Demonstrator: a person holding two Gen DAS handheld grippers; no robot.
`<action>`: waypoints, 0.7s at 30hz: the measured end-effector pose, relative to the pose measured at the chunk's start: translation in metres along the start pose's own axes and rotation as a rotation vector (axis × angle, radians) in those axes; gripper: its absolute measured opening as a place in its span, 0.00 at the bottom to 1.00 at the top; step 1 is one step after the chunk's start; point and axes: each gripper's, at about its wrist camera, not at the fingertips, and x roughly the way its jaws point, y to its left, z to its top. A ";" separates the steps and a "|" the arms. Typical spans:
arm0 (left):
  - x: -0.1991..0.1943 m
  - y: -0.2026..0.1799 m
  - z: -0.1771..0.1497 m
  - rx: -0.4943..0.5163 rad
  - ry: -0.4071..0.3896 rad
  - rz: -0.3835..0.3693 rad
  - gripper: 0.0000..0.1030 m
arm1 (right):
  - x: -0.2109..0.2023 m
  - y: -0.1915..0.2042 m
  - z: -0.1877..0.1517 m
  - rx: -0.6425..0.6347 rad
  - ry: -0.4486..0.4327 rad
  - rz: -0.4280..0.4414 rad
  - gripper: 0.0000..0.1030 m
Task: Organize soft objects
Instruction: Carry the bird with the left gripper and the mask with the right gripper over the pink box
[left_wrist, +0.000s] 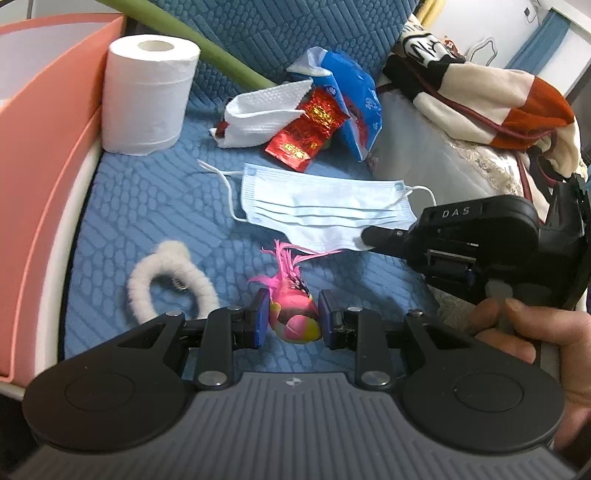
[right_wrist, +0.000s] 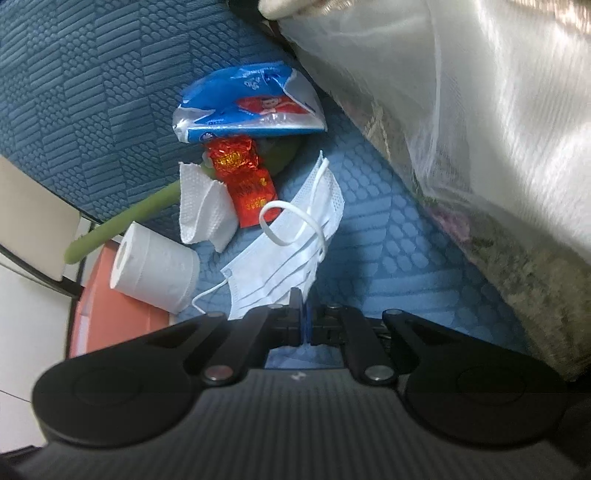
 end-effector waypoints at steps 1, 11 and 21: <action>-0.003 0.001 0.000 -0.003 -0.003 0.000 0.31 | -0.001 0.002 -0.001 -0.014 -0.008 -0.016 0.04; -0.044 0.008 0.015 -0.021 -0.043 0.027 0.31 | -0.027 0.038 -0.004 -0.204 -0.051 -0.132 0.04; -0.096 0.019 0.058 -0.073 -0.092 0.083 0.31 | -0.064 0.095 -0.011 -0.336 -0.023 -0.126 0.04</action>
